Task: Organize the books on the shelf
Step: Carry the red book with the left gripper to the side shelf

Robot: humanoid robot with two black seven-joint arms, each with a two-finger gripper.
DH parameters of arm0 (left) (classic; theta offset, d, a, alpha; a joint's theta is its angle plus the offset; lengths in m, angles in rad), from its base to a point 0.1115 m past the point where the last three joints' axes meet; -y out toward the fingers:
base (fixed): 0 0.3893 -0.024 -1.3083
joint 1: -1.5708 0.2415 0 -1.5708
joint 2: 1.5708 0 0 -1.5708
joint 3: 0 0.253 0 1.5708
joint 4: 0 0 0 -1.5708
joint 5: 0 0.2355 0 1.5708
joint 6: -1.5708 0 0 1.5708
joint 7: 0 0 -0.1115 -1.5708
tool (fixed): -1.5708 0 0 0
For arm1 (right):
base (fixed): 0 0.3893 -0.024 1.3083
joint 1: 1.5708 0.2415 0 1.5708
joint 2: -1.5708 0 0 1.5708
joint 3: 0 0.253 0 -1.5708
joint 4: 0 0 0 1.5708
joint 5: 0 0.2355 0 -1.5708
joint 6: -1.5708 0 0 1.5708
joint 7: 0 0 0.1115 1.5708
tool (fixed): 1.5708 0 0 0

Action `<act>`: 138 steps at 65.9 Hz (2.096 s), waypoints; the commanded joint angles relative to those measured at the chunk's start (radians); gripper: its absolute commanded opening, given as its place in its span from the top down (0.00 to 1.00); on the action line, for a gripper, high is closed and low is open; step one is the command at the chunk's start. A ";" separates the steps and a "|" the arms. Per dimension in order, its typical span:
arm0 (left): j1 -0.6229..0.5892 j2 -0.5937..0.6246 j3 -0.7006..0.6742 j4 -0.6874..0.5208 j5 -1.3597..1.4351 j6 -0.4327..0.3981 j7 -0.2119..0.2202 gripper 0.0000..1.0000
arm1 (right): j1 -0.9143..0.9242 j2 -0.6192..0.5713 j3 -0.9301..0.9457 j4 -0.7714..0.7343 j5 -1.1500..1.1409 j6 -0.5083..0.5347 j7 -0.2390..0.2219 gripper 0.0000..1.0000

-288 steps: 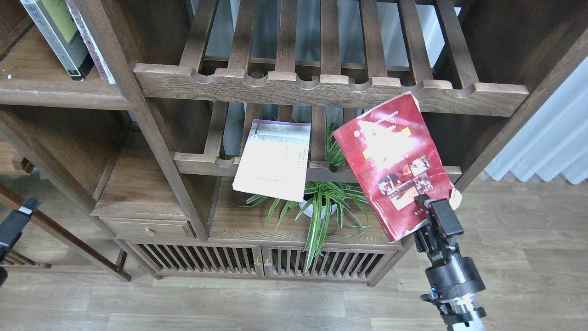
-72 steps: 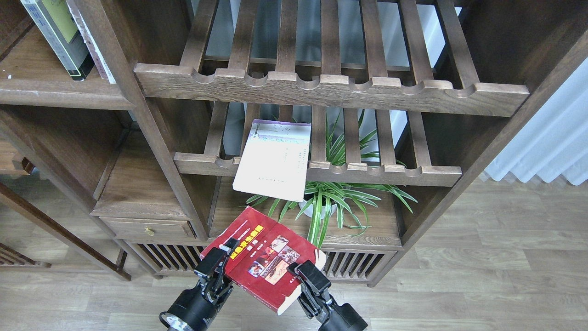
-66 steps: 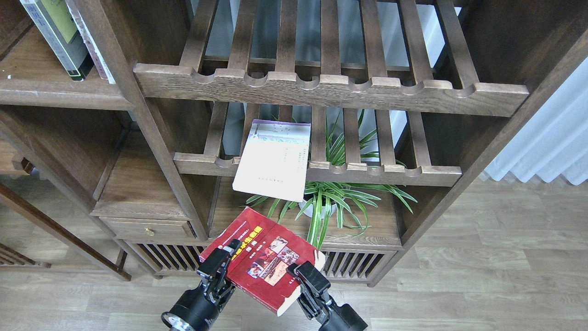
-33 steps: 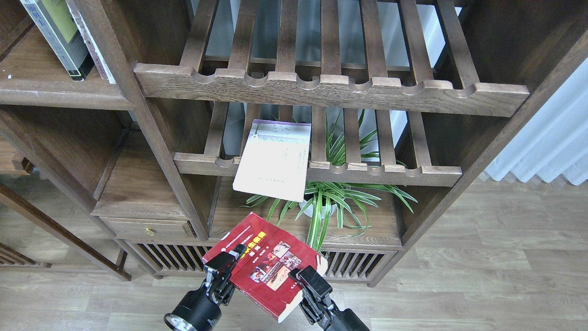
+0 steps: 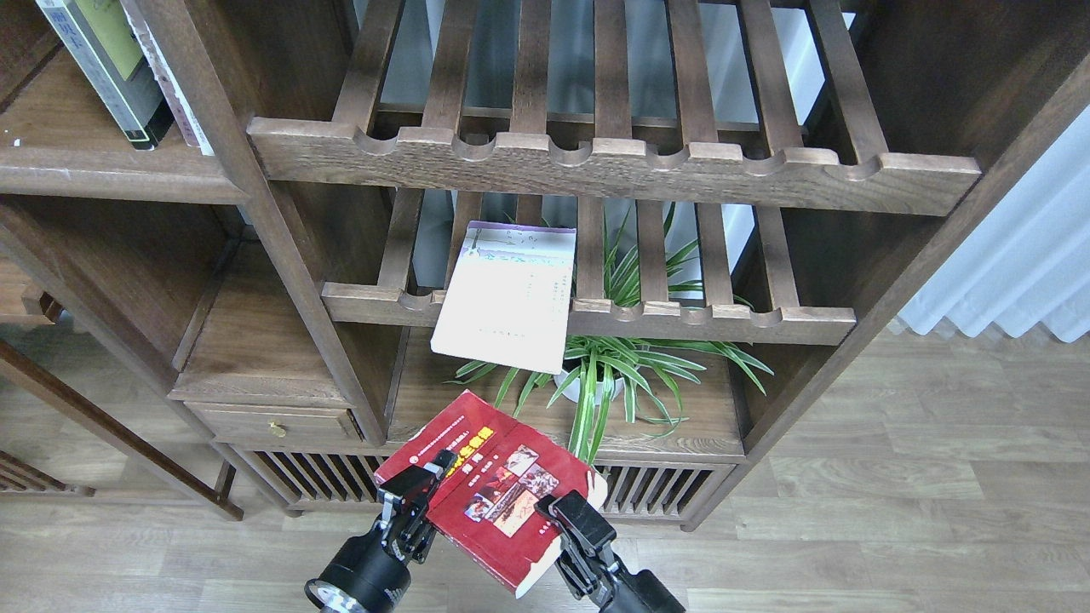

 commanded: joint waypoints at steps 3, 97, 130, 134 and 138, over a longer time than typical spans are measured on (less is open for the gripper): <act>0.046 0.086 -0.056 -0.028 -0.001 0.000 0.001 0.94 | 0.000 -0.001 0.002 -0.003 0.000 0.000 0.000 0.02; 0.035 0.416 -1.210 -0.332 0.528 0.000 0.214 0.94 | -0.020 0.003 -0.003 -0.017 -0.017 0.000 0.000 0.01; -0.344 0.404 -1.167 -0.260 0.819 0.000 0.251 0.94 | -0.031 0.003 0.005 -0.017 -0.017 0.000 0.000 0.01; -0.374 0.404 -1.161 -0.254 0.836 0.000 0.251 0.94 | -0.035 0.003 0.007 -0.017 -0.017 0.000 0.000 0.01; -0.411 0.404 -1.149 -0.239 0.859 0.000 0.251 0.94 | -0.035 0.003 0.007 -0.017 -0.017 0.000 0.000 0.01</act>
